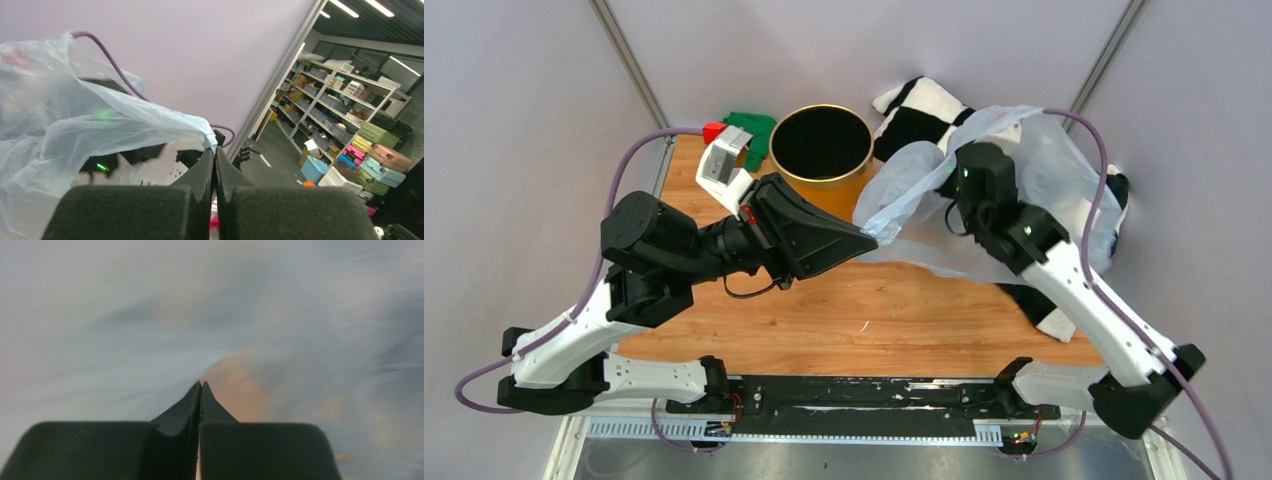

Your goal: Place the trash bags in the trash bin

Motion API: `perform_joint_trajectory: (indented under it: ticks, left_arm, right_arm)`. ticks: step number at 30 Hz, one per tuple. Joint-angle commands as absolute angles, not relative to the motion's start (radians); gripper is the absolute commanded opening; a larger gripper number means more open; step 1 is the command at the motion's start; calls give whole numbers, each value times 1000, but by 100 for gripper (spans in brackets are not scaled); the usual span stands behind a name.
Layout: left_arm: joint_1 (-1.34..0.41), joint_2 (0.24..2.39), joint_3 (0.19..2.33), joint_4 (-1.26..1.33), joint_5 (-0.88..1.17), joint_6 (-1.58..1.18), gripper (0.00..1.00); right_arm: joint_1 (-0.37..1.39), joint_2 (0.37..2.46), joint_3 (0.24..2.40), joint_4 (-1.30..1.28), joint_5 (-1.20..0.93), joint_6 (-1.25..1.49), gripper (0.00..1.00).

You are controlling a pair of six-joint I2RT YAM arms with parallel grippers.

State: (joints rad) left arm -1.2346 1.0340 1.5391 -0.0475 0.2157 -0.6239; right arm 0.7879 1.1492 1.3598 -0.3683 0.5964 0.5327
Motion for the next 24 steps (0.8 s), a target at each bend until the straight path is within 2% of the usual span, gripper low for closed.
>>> perform_joint_trajectory:
  ticks: [1, 4, 9, 11, 13, 14, 16, 18, 21, 24]
  left_arm:
    - [-1245, 1084, 1564, -32, 219, -604, 0]
    - [-1248, 1090, 1573, -29, 228, -615, 0]
    - [-1253, 1030, 1538, -29, 178, -606, 0]
    - [-1253, 1036, 1538, -29, 173, -603, 0]
    - [-1254, 1059, 1550, -30, 177, -603, 0]
    - [-1253, 1073, 1556, -29, 174, -602, 0]
    - [-1253, 1082, 1562, -30, 153, -595, 0]
    - [-1253, 1065, 1549, -28, 106, -580, 0]
    - [-1253, 1012, 1512, -14, 68, -570, 0]
    - [-1253, 967, 1491, -13, 83, -571, 0]
  right_arm:
    - [1215, 1253, 1397, -306, 787, 466, 0]
    - [1166, 1328, 1498, -528, 876, 488, 0]
    - [622, 1099, 1418, -563, 547, 516, 0]
    - [558, 1042, 1407, -519, 443, 541, 0]
    - [634, 1049, 1395, -458, 337, 598, 0]
    - [776, 1073, 1387, -432, 362, 600, 0]
    - [1074, 1147, 1388, -381, 549, 546, 0]
    - [1260, 1246, 1415, -377, 660, 508, 0]
    - [1278, 1329, 1459, -525, 796, 531, 0]
    - [1023, 1216, 1410, -582, 691, 529, 0]
